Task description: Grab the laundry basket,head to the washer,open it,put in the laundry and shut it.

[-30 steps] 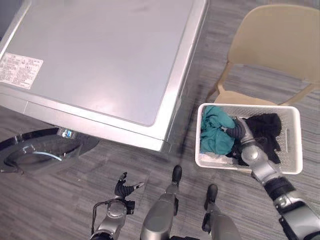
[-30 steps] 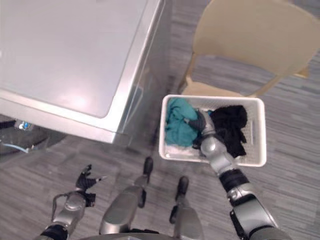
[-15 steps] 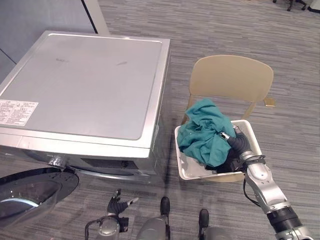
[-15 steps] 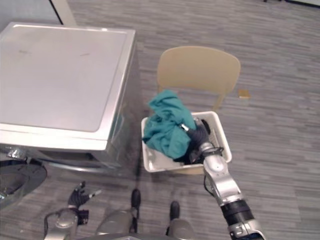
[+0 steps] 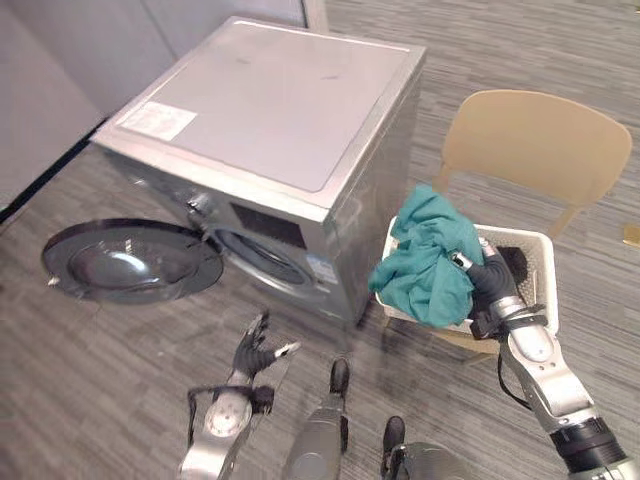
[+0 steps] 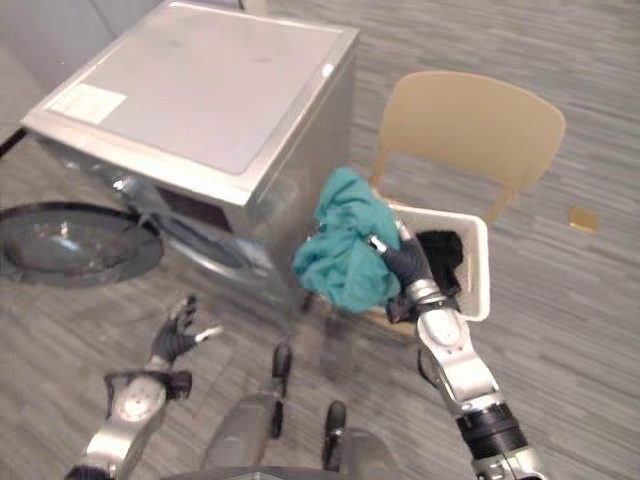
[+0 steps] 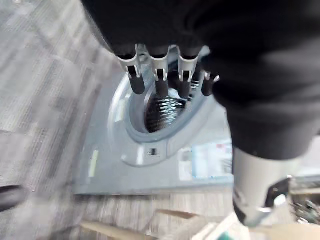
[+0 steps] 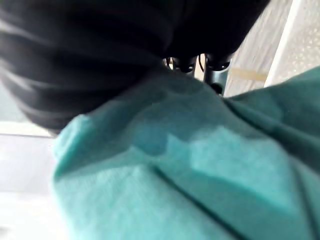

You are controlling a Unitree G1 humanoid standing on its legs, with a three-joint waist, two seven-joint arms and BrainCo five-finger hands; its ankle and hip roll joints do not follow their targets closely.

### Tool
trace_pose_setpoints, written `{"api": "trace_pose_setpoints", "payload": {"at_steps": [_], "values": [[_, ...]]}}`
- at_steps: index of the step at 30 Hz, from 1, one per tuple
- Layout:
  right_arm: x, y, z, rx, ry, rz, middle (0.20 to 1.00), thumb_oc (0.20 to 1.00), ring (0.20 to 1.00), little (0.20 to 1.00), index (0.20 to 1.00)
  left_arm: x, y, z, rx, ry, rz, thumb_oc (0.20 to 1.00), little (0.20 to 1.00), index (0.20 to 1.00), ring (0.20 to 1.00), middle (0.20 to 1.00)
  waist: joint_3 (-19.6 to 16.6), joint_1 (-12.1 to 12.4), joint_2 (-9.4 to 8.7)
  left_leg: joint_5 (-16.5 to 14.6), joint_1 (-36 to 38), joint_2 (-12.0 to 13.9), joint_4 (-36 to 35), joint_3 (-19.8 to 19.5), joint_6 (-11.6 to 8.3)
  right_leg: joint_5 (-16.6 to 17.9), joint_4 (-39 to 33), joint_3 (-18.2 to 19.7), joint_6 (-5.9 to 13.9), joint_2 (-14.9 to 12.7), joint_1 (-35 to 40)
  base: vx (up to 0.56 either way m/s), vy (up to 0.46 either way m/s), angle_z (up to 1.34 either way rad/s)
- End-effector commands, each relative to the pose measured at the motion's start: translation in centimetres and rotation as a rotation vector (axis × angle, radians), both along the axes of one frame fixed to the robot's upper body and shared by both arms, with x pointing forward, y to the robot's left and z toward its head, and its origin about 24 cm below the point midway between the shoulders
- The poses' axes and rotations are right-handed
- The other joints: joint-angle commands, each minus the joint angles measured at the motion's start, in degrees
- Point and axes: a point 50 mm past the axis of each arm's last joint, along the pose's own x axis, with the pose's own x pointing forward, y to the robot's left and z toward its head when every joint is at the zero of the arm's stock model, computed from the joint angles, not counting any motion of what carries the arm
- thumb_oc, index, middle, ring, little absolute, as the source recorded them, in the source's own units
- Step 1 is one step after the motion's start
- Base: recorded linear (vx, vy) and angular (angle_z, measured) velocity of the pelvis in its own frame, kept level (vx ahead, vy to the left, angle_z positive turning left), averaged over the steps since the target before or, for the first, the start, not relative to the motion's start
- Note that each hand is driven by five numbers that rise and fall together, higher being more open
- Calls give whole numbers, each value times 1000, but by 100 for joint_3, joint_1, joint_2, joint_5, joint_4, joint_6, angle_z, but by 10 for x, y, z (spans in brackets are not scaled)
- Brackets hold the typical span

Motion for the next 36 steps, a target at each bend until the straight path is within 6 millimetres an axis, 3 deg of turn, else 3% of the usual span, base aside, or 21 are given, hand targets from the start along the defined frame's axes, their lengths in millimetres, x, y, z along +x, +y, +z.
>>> {"api": "trace_pose_setpoints", "payload": {"at_steps": [1, 2, 4, 12, 13, 14, 15, 16, 19, 23, 24, 25, 27, 28, 29, 32, 36], "values": [[3, 15, 40, 97, -200, 65, 200, 200, 200, 200, 200, 17, -21, 37, 82, -216, -142, 1000, 1000, 1000, 1000, 1000, -262, -253, -174, -400, 1050, -114, -571, -23, 268, -363, -341, 193, 1053, -200, 357, -118, 125, 74], [2, 19, 38, 110, -188, 78, 200, 200, 200, 200, 200, 20, -31, 42, 91, -241, -183, 1000, 1000, 1000, 1000, 1000, -357, -332, -147, -292, 1143, -90, -701, -24, 263, -328, -405, 98, 1073, -210, 359, -39, 166, 87], [2, 47, 32, 209, -129, 178, 200, 200, 200, 200, 200, 31, -68, 53, 157, -312, -310, 1000, 1000, 1000, 1000, 1000, -653, -460, -119, -161, 1532, -161, -1607, -78, 279, -242, -587, -111, 1141, -218, 518, -7, 253, 97], [8, 106, 29, 384, -23, 332, 200, 200, 200, 200, 200, 51, -123, 76, 171, -425, -430, 1000, 1000, 1000, 1000, 1000, -741, -424, -259, -231, 1669, -274, -1643, -54, 406, -121, -537, 37, 1258, -337, 616, -20, 112, 5], [9, 111, 27, 401, -2, 342, 200, 200, 200, 200, 200, 52, -125, 77, 163, -423, -428, 658, 658, 658, 658, 658, -733, -410, -265, -234, 1663, -284, -1643, -44, 416, -115, -528, 53, 1265, -344, 604, -8, 52, -5], [8, 116, 26, 428, 19, 355, 200, 200, 200, 200, 200, 54, -127, 79, 155, -427, -426, 200, 200, 200, 200, 200, -708, -397, -269, -219, 1642, -284, -1643, -33, 416, -108, -501, 71, 1275, -356, 568, -34, 18, -2], [9, 119, 26, 438, 28, 363, 523, 523, 523, 523, 523, 58, -127, 82, 142, -432, -409, 200, 200, 200, 200, 200, -673, -392, -271, -207, 1630, -283, -1643, -22, 424, -104, -473, 87, 1281, -367, 528, -41, 17, -1], [7, 121, 23, 445, 48, 369, 1000, 1000, 1000, 1000, 1000, 58, -125, 81, 127, -422, -390, 200, 200, 200, 200, 200, -643, -382, -270, -207, 1623, -292, -1643, -14, 437, -99, -456, 106, 1282, -378, 512, -32, 21, 0], [5, 118, 17, 410, 59, 365, 1000, 1000, 1000, 1000, 1000, 58, -118, 80, 123, -417, -362, 200, 200, 200, 200, 200, -614, -364, -270, -208, 1640, -304, -1643, 9, 461, -75, -447, 152, 1292, -394, 509, -3, 6, -2], [8, 102, 17, 274, 14, 309, 1000, 1000, 1000, 1000, 1000, 57, -95, 74, 127, -393, -287, 200, 200, 200, 200, 200, -663, -333, -280, -241, 1649, -313, -1643, 70, 477, -10, -540, 232, 1325, -412, 541, -1, -2, -1], [8, 86, 25, 162, -59, 262, 1000, 1000, 1000, 1000, 1000, 53, -77, 72, 65, -367, -222, 200, 200, 200, 200, 200, -615, -327, -263, -206, 1614, -310, -1643, 76, 479, -9, -500, 245, 1325, -409, 478, -5, -8, -9], [7, 86, 24, 161, -57, 263, 1000, 1000, 1000, 1000, 1000, 53, -77, 72, 64, -366, -221, 200, 200, 200, 200, 200, -622, -328, -261, -206, 1613, -310, -1643, 77, 479, -12, -493, 247, 1325, -409, 473, -8, 0, -14], [-2, 58, 25, 32, -114, 186, 1000, 1000, 1000, 1000, 1000, 41, -49, 67, 76, -348, -151, 200, 200, 200, 200, 200, -607, -340, -247, -219, 1608, -314, -1643, 85, 496, -30, -463, 261, 1328, -417, 457, 27, 11, -10], [-2, 57, 25, 32, -113, 186, 1000, 1000, 1000, 1000, 1000, 41, -49, 67, 76, -348, -151, 200, 200, 200, 200, 200, -611, -340, -247, -220, 1607, -315, -1643, 85, 496, -30, -463, 261, 1328, -417, 457, 54, 4, -4], [-13, 16, 11, -133, -91, 77, 1000, 1000, 1000, 1000, 1000, 26, -16, 55, 136, -301, -79, 200, 200, 200, 200, 200, -630, -368, -240, -212, 1615, -322, -1643, 84, 498, -16, -470, 266, 1360, -423, 484, 46, -5, -4], [-21, -7, -2, -197, -31, 19, 1000, 1000, 1000, 1000, 1000, 16, 1, 47, 156, -257, -40, 200, 200, 200, 200, 200, -694, -396, -233, -214, 1624, -323, -1643, 86, 492, 0, -545, 260, 1372, -427, 535, 16, -1, -1], [-42, -43, -43, -282, 167, -66, 1000, 1000, 1000, 1000, 1000, -6, 29, 21, 165, -124, 44, 200, 200, 200, 200, 200, -733, -410, -229, -208, 1663, -327, -1643, 51, 480, -28, -597, 212, 1362, -416, 646, 0, 0, 0]]}}
